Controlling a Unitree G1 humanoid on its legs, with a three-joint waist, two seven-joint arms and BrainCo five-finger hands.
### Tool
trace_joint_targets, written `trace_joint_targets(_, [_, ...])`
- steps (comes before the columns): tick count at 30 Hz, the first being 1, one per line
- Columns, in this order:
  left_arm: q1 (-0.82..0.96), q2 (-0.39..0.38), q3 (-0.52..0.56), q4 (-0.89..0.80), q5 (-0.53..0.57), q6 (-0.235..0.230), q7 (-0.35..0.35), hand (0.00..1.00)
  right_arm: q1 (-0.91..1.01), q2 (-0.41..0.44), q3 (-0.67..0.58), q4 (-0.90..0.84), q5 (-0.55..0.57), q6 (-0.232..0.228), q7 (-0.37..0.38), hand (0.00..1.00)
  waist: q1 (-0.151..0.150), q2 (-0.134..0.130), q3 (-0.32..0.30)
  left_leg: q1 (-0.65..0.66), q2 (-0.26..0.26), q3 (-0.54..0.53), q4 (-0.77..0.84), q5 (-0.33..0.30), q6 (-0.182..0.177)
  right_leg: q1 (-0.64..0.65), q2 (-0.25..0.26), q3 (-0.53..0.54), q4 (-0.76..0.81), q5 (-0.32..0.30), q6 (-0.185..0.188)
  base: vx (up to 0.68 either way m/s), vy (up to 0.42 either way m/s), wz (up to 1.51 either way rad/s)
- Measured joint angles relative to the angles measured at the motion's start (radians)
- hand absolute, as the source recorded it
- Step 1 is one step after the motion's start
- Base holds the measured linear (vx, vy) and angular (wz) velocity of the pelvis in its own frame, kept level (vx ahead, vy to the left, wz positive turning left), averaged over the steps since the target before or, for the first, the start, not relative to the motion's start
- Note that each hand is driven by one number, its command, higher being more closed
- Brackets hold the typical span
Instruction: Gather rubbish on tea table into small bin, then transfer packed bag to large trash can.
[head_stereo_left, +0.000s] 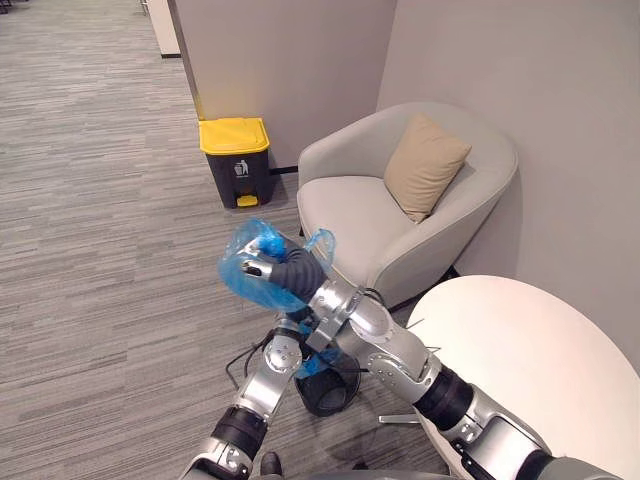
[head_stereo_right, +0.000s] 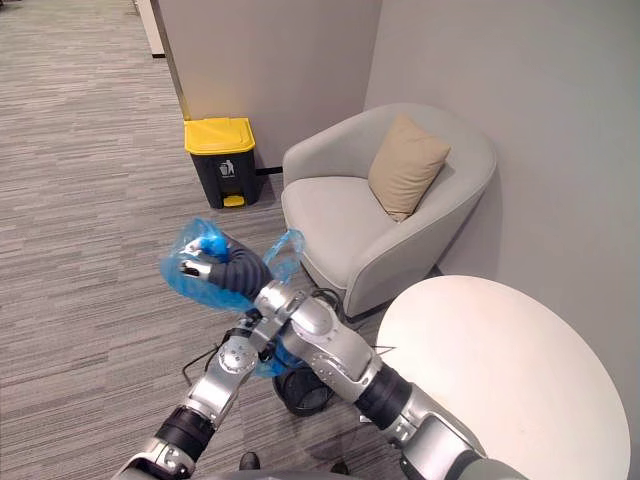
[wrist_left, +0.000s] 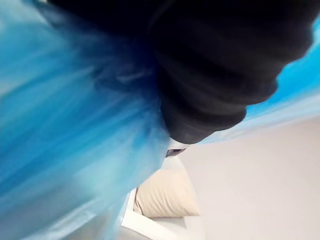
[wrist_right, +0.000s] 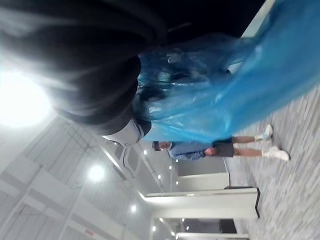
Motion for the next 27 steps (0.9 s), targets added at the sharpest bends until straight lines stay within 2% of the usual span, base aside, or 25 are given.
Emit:
trace_joint_targets(2, [0.033, 0.0, 0.03, -0.026, -0.001, 0.0, 0.0, 1.0, 0.023, -0.014, -0.033, -0.006, -0.05, -0.004, -0.001, 1.0, 0.0, -0.002, 0.001, 0.003, 0.0, 0.006, 0.0, 0.0, 0.0, -0.003, 0.0, 0.005, 0.008, -0.009, 0.008, 0.0, 0.0, -0.07])
trace_joint_targets(3, [0.058, 0.0, 0.055, -0.048, -0.009, -0.003, 0.0, 1.0, 0.048, -0.029, -0.057, -0.029, -0.111, -0.009, -0.002, 0.0, 0.0, -0.002, 0.001, 0.005, 0.0, 0.008, 0.0, -0.001, -0.002, -0.005, -0.001, 0.008, 0.016, -0.014, 0.007, 0.0, 0.0, -0.05])
trace_joint_targets(7, [0.084, 0.001, 0.093, -0.079, -0.021, -0.009, -0.001, 1.0, 0.066, -0.055, -0.081, -0.078, -0.216, -0.027, -0.002, 0.0, -0.003, -0.002, 0.001, 0.006, 0.0, 0.009, 0.0, -0.003, -0.004, -0.006, -0.001, 0.008, 0.016, -0.014, 0.008, 0.0, 0.0, -0.01])
trace_joint_targets(12, [0.136, 0.0, 0.135, -0.122, -0.031, -0.029, -0.004, 1.0, 0.089, -0.107, -0.132, -0.115, -0.404, -0.07, -0.011, 0.0, 0.001, -0.001, 0.002, 0.004, -0.001, 0.009, 0.0, -0.003, -0.004, -0.007, -0.002, 0.008, 0.014, -0.014, 0.008, 0.0, 0.0, 0.0])
trace_joint_targets(16, [0.162, 0.0, 0.165, -0.125, -0.041, -0.033, -0.006, 1.0, 0.102, -0.153, -0.159, -0.115, -0.475, -0.076, -0.015, 0.0, 0.002, -0.001, 0.002, 0.002, -0.001, 0.009, 0.0, -0.004, -0.005, -0.008, -0.002, 0.008, 0.012, -0.014, 0.008, 0.0, 0.0, 0.0])
trace_joint_targets(21, [0.181, 0.001, 0.186, -0.126, -0.041, -0.038, -0.024, 1.0, 0.141, -0.225, -0.173, -0.14, -0.56, -0.105, -0.019, 0.0, 0.003, 0.002, 0.003, -0.012, -0.001, 0.009, 0.0, -0.001, -0.001, -0.023, -0.001, 0.008, 0.012, -0.014, 0.008, 0.0, 0.0, 0.0])
trace_joint_targets(27, [0.222, -0.005, 0.254, -0.131, -0.044, -0.049, -0.027, 1.0, 0.245, -0.272, -0.311, -0.153, -0.599, -0.128, -0.024, 0.0, 0.002, 0.016, 0.013, -0.012, -0.002, 0.009, 0.0, -0.001, -0.001, -0.022, -0.002, 0.008, 0.012, -0.015, 0.008, 0.02, 0.006, 0.0])
